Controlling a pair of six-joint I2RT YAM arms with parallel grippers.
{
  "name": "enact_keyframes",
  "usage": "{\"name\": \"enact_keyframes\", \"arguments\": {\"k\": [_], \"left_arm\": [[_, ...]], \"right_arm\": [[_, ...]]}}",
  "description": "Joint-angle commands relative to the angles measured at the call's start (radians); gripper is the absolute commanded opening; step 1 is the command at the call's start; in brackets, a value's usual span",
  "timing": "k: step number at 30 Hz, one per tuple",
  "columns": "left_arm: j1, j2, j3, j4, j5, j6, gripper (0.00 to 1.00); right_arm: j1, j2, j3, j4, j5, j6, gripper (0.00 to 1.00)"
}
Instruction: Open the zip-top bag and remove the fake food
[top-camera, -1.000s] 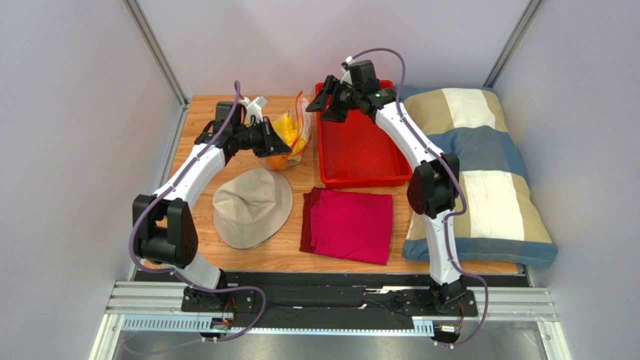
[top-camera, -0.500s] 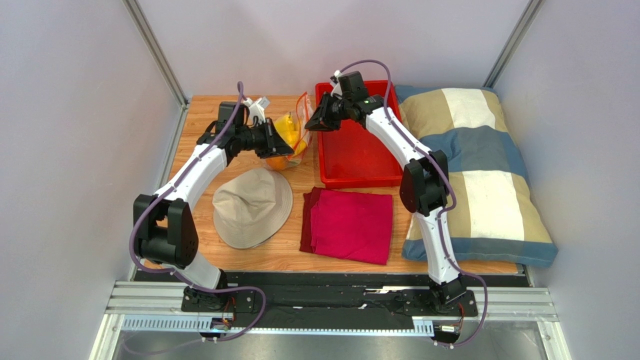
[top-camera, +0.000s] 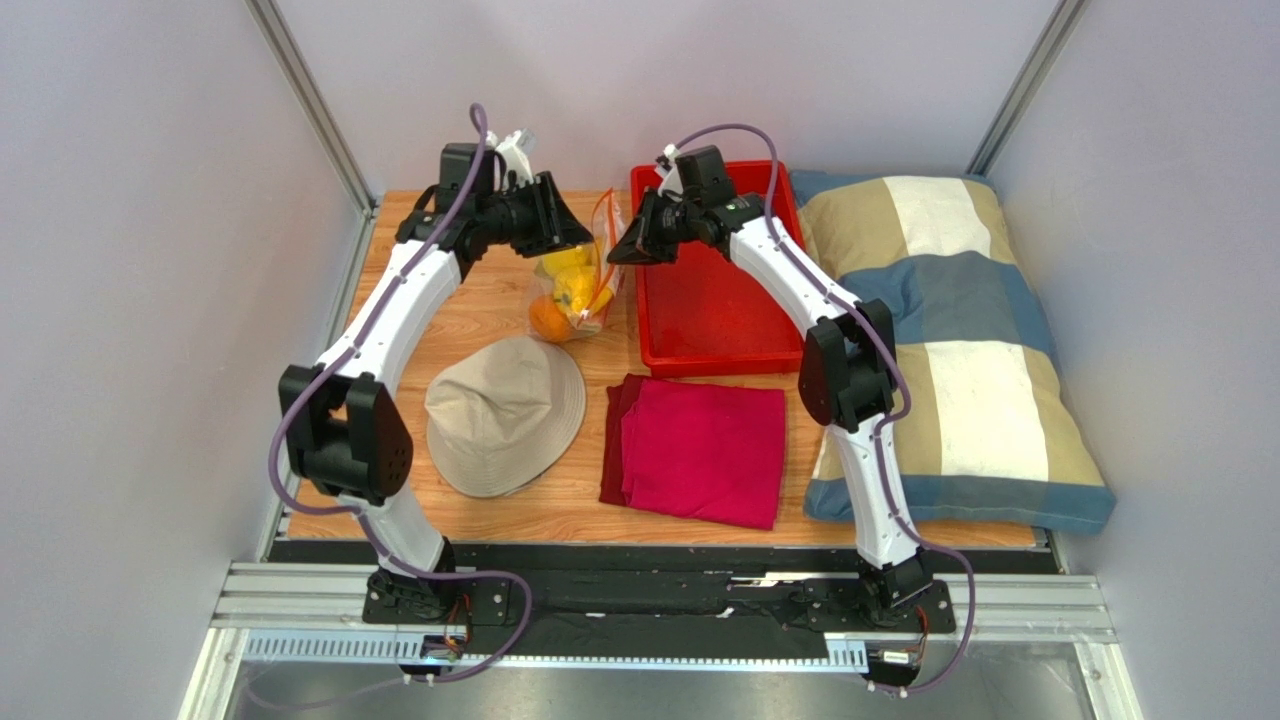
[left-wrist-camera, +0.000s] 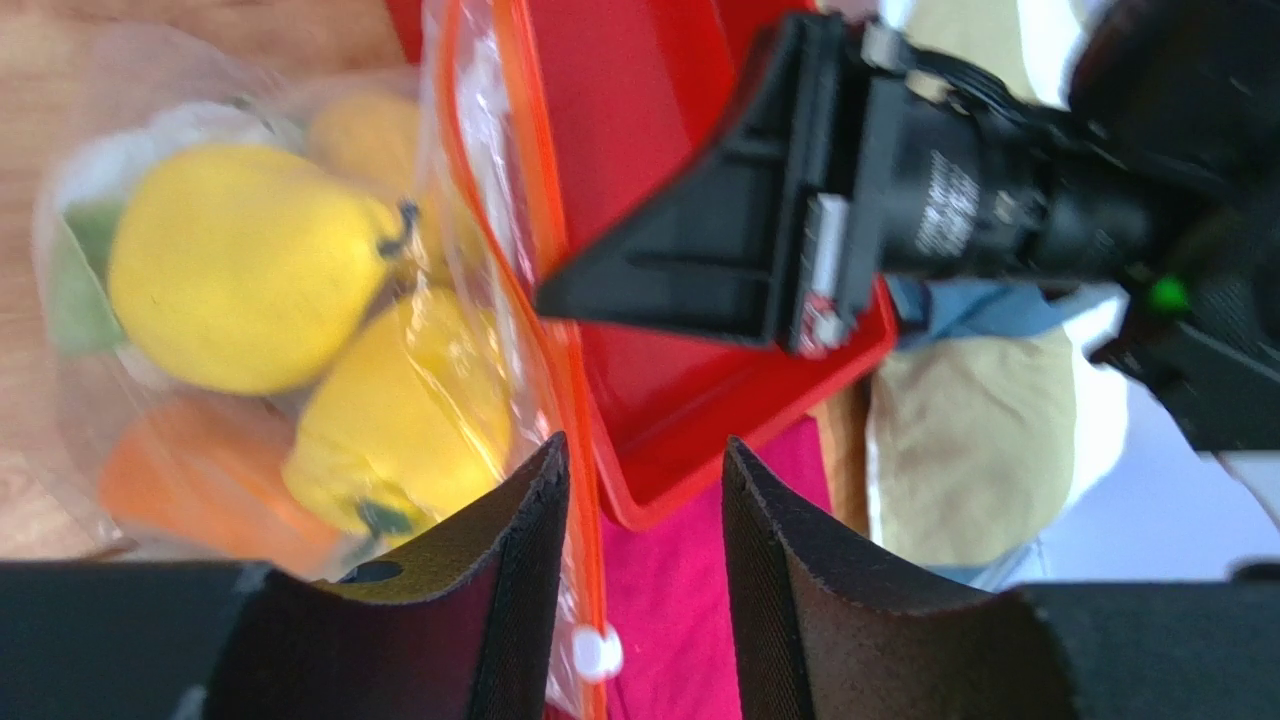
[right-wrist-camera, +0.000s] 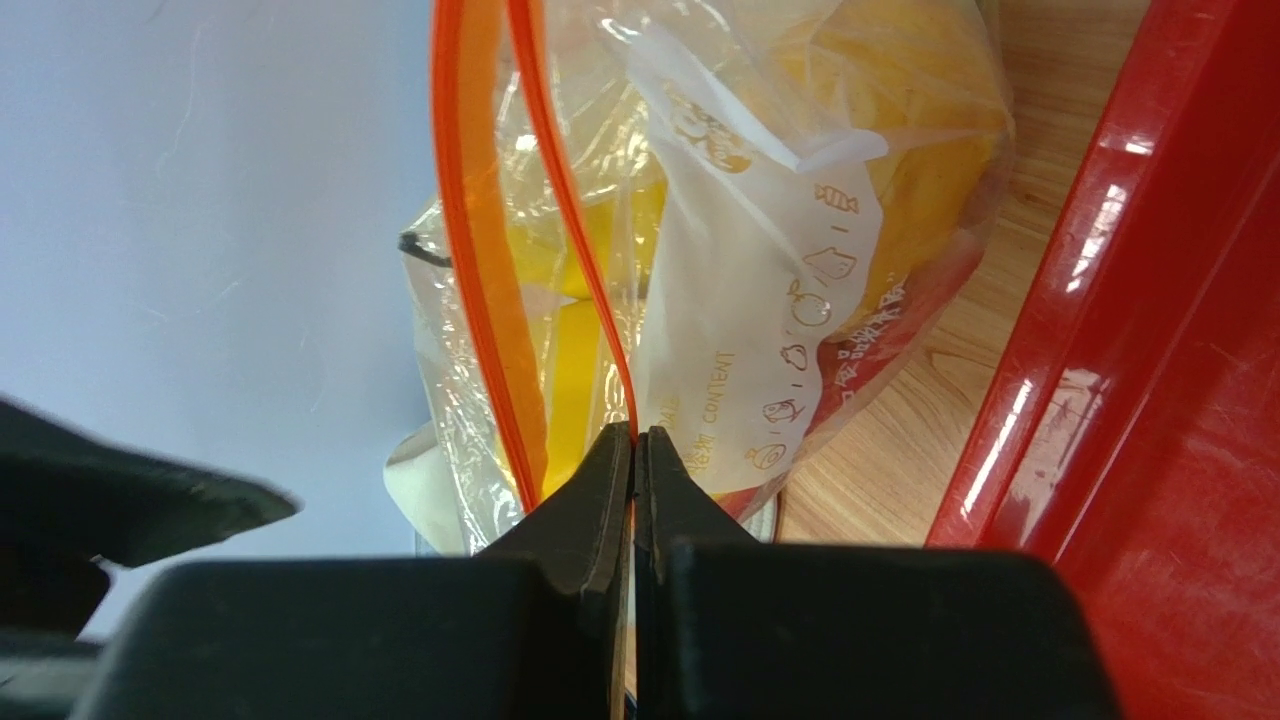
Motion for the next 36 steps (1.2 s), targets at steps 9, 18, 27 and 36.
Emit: {"name": "enact_keyframes", "arguments": {"k": [9,18,27,36], "left_arm": [[-0.12,0.188,0.332,-0.226,-0.406,0.123,0.48],[-0.177,0.268,0.446,-0.326,-0.595,0.163,0.44],[-0.223,0.347,0.532,-0.343,-0.68,0.239,0.54],[-0.236,0.395,0.575,-0.377,-0.739,0.277,0.1]], "right_arm": [[0.006,-0.091,0.027,0.063,-0.047,0.03,0.0],[0.009,-0.107,0.039,0.063,-0.048,0.033,0.0],[0.012,-0.113,0.025,0.068,-0.057,0.033,0.0],[0.014,-0.13,0.013,0.059,-0.048,0.021,0.0]]}}
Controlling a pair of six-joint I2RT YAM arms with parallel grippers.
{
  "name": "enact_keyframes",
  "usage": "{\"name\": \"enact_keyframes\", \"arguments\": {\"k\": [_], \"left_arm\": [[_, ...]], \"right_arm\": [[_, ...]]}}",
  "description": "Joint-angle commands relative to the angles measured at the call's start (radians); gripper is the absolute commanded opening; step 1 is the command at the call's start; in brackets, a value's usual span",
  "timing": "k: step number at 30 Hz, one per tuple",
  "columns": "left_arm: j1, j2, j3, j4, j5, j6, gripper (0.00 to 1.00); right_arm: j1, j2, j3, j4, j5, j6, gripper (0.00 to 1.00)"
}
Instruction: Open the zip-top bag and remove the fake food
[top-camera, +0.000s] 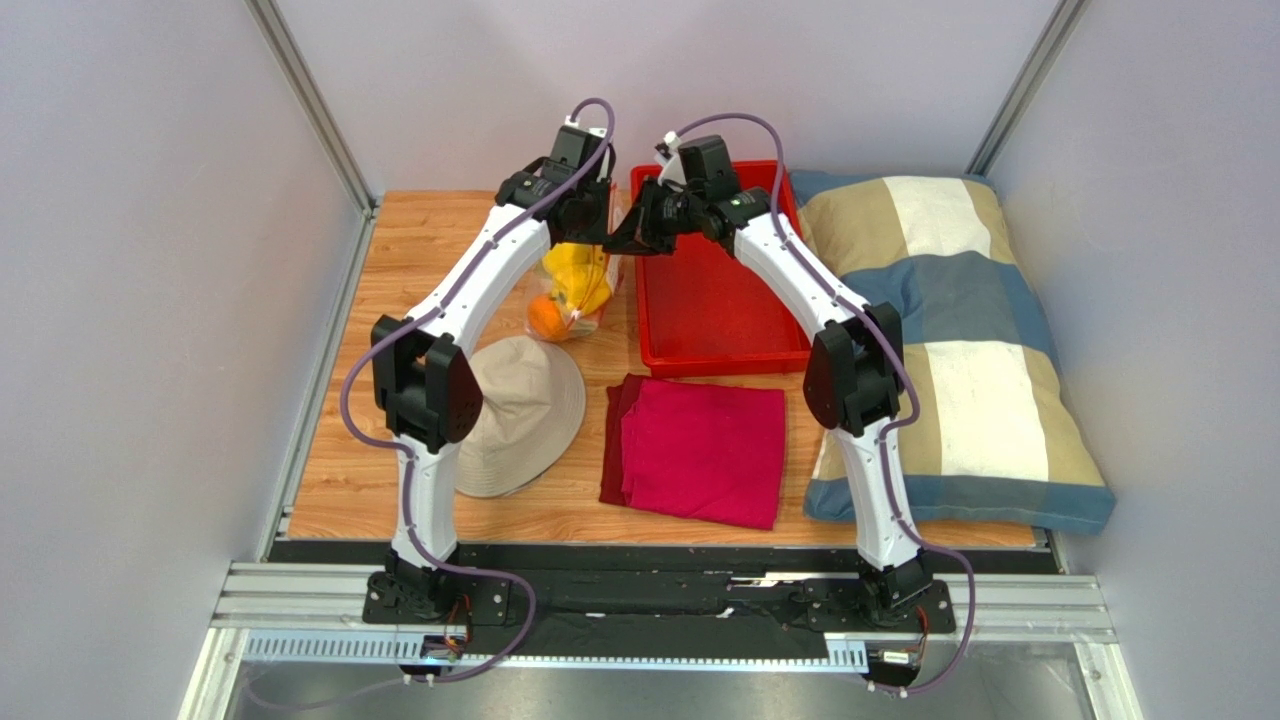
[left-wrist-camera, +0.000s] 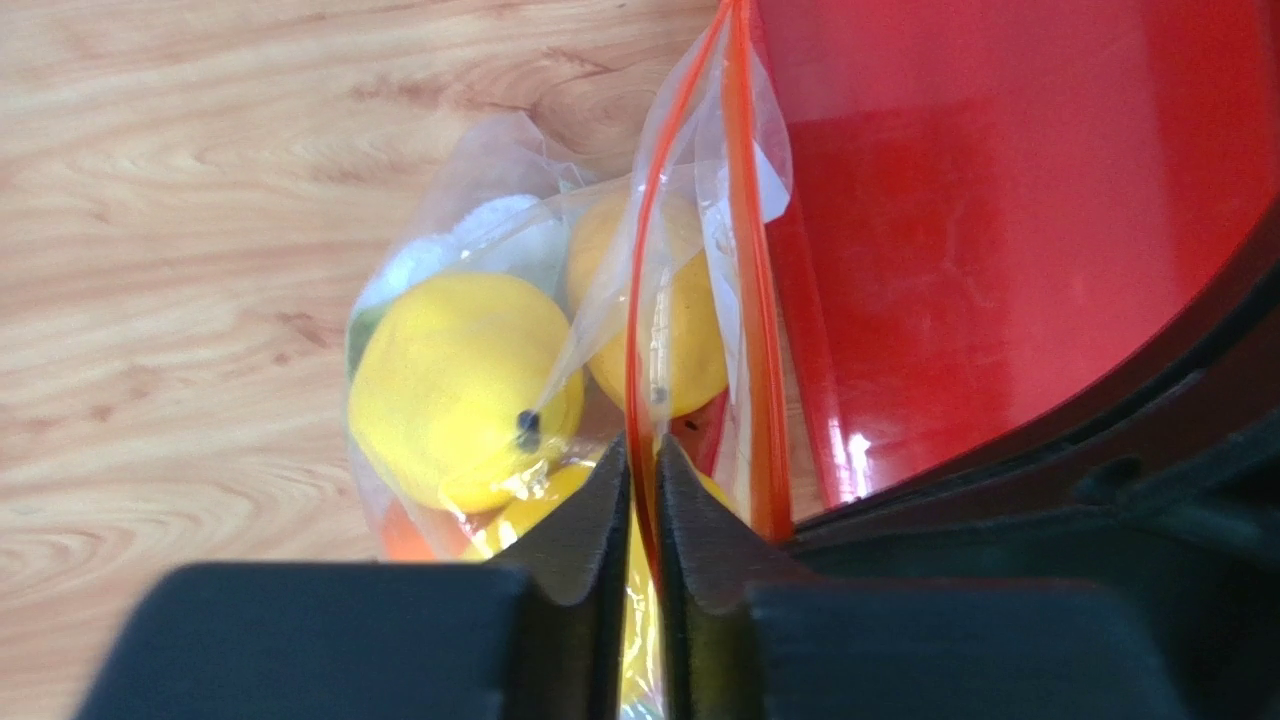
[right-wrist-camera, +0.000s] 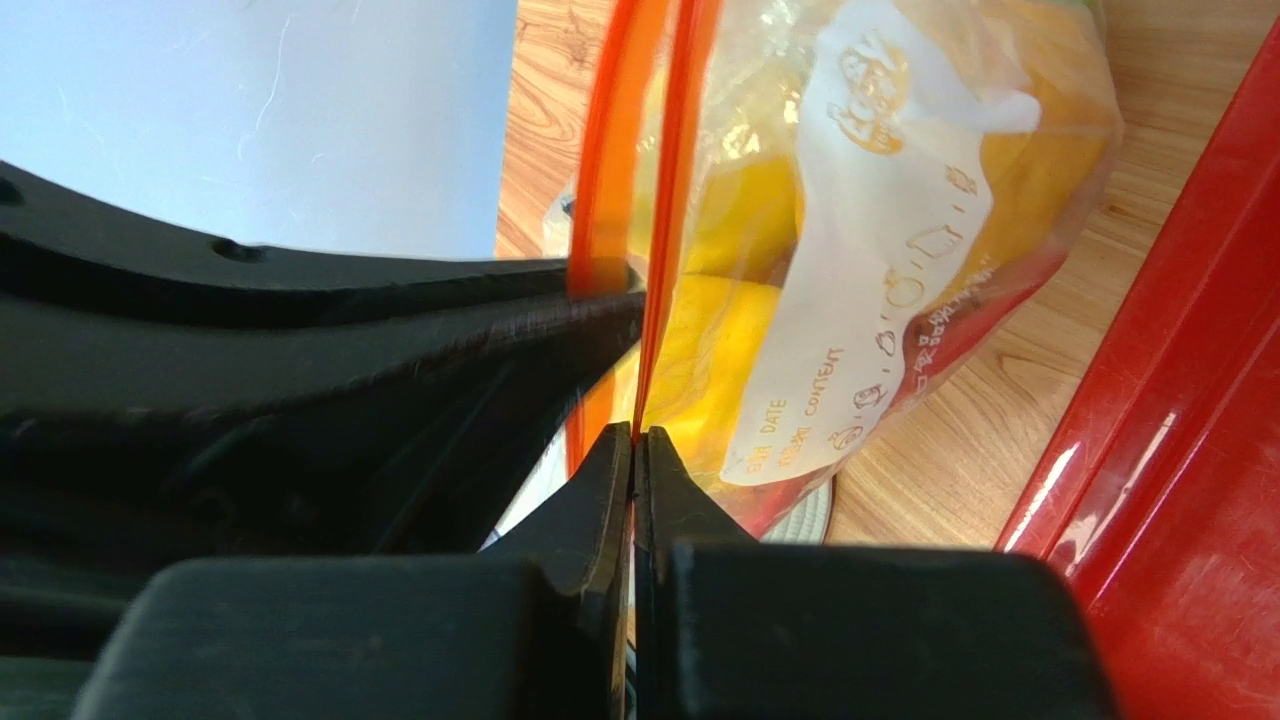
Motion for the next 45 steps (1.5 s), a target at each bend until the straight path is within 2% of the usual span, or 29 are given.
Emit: {"name": "enact_keyframes", "arguments": {"k": [1,7,11,13,17,21,26,33,37,40,45], "left_arm": [[-0.005,0.011,0.061,-0.036,-0.041,0.044,0.02],[0.013,-0.075,0.061,-0.072,-0.025,0.068,0.0],[0.047,-0.147,0.02,-0.078,0.103,0.059,0.0],[0.068,-0.187,-0.022,-0.065,0.146,0.053,0.0],[0.099,-0.235,-0.106,0.005,0.322,0.002,0.0],[0.111,-0.282,-0.187,0.053,0.358,-0.016,0.0],[0.144,-0.293,-0.198,0.05,0.404,-0.025,0.0],[0.15,-0.291,-0.264,0.169,0.564,-0.088,0.0],[0.15,-0.285,-0.261,0.18,0.573,-0.102,0.0],[0.15,-0.282,-0.259,0.183,0.568,-0.107,0.0],[0.15,-0.281,-0.258,0.188,0.567,-0.11,0.0]], "right_arm": [[0.009,-0.083,0.019,0.024,-0.008,-0.021,0.0],[0.007,-0.083,0.02,-0.05,0.055,-0.119,0.0],[0.003,-0.066,0.057,-0.151,0.113,-0.254,0.0],[0.004,-0.069,0.057,-0.189,0.135,-0.286,0.0],[0.004,-0.072,0.071,-0.245,0.184,-0.345,0.02],[0.0,-0.05,0.129,-0.309,0.239,-0.412,0.04],[-0.002,-0.039,0.146,-0.331,0.27,-0.439,0.06],[0.018,-0.103,0.169,-0.332,0.227,-0.374,0.31],[0.029,-0.181,0.117,-0.32,0.235,-0.371,0.34],[0.05,-0.229,0.05,-0.274,0.227,-0.374,0.33],[0.082,-0.235,-0.064,-0.102,0.137,-0.33,0.18]]}}
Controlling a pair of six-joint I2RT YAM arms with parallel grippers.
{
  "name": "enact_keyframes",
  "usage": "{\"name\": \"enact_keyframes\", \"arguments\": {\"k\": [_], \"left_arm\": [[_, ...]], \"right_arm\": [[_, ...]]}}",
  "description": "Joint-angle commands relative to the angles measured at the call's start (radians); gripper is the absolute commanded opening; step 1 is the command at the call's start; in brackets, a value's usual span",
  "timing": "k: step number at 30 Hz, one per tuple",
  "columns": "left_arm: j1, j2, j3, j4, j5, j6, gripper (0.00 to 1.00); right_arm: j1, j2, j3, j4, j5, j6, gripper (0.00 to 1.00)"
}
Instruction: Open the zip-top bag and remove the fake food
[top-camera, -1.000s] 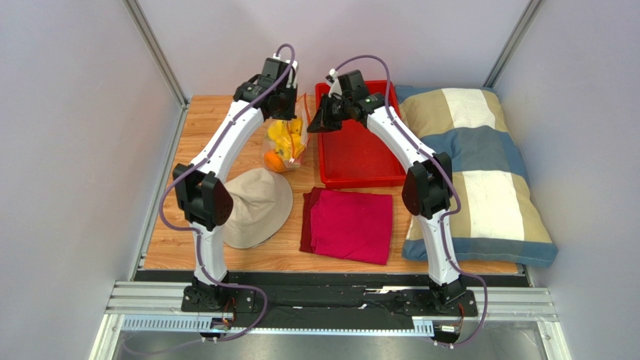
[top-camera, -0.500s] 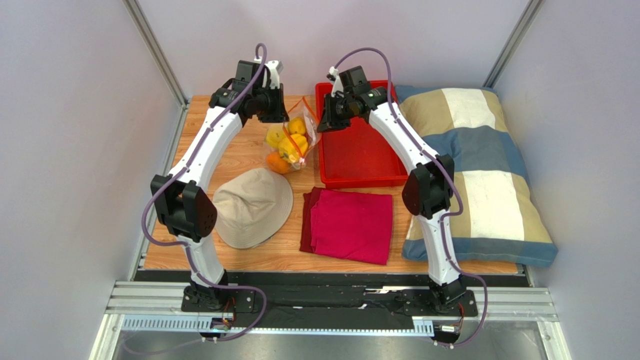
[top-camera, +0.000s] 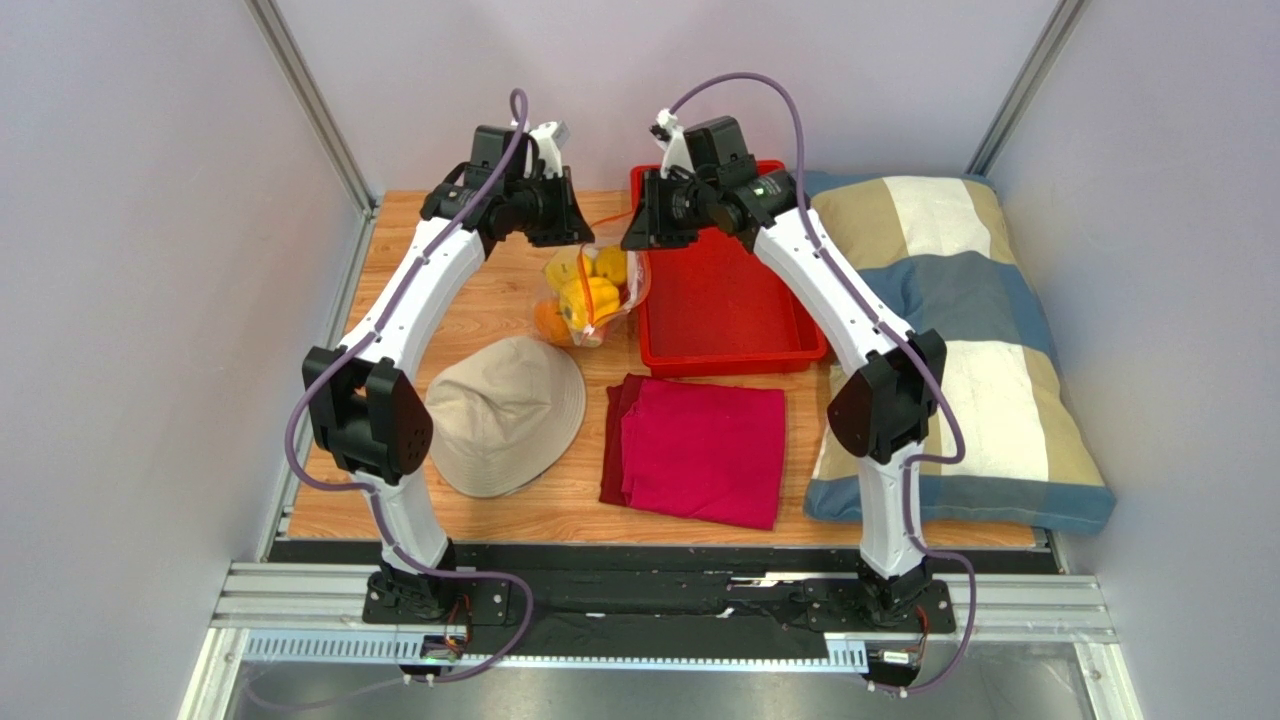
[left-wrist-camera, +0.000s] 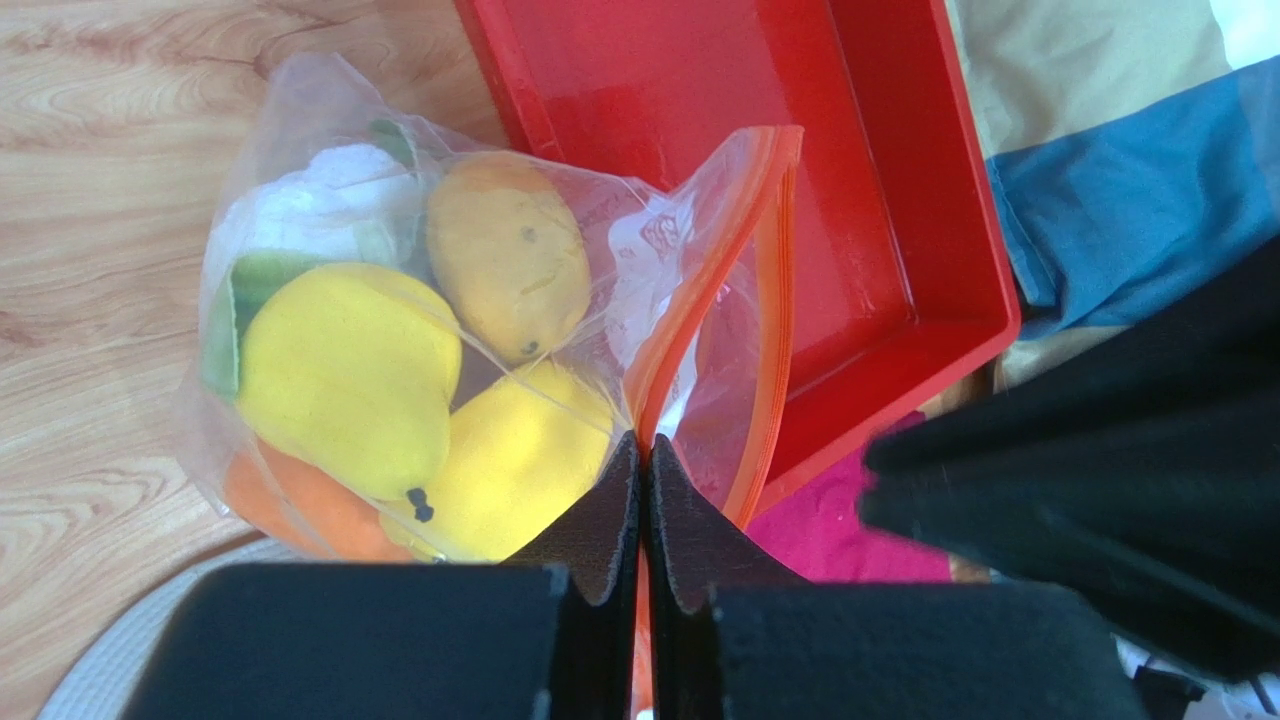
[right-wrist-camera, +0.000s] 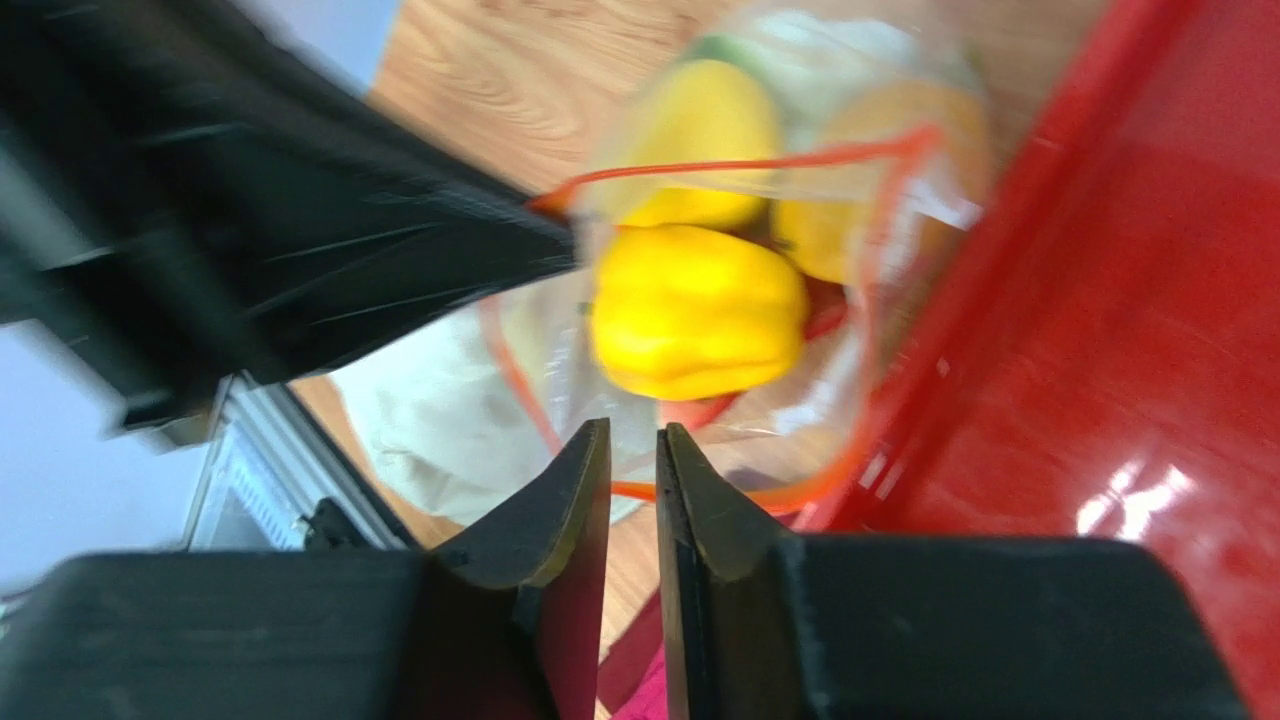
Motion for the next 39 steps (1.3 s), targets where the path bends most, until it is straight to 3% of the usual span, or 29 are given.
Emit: {"name": "enact_keyframes", "arguments": {"k": [1,7,10,15,17,20,26,35,39], "left_arm": [[0.001,-0.035,0.012,0.052,0.031,-0.028,0.0],[0.001,-0.032,0.019,0.069,0.05,-0.055,0.0],[0.001,-0.027,0.018,0.072,0.058,-0.06,0.0],[0.001,-0.024,0.01,0.072,0.061,-0.062,0.0],[0.001,-0.023,0.007,0.074,0.066,-0.062,0.0],[0.001,-0.02,0.007,0.077,0.07,-0.068,0.0],[0.001,-0.009,0.01,0.091,0.089,-0.092,0.0],[-0.001,-0.007,-0.02,0.129,0.132,-0.147,0.0],[-0.001,-0.009,-0.03,0.14,0.135,-0.158,0.0]], "right_arm": [[0.035,-0.017,-0.07,0.179,-0.083,0.052,0.18],[0.046,0.075,-0.044,0.198,-0.103,0.074,0.24],[0.047,0.081,-0.094,0.211,-0.1,0.078,0.32],[0.046,0.07,-0.162,0.248,-0.109,0.016,0.59],[0.046,0.07,-0.179,0.254,-0.135,-0.026,0.8],[0.046,0.066,-0.214,0.289,-0.181,-0.061,0.94],[0.047,0.105,-0.222,0.332,-0.247,-0.084,1.0],[0.055,0.194,-0.15,0.346,-0.195,-0.075,1.0],[0.063,0.179,-0.211,0.426,-0.195,-0.029,1.0]]}}
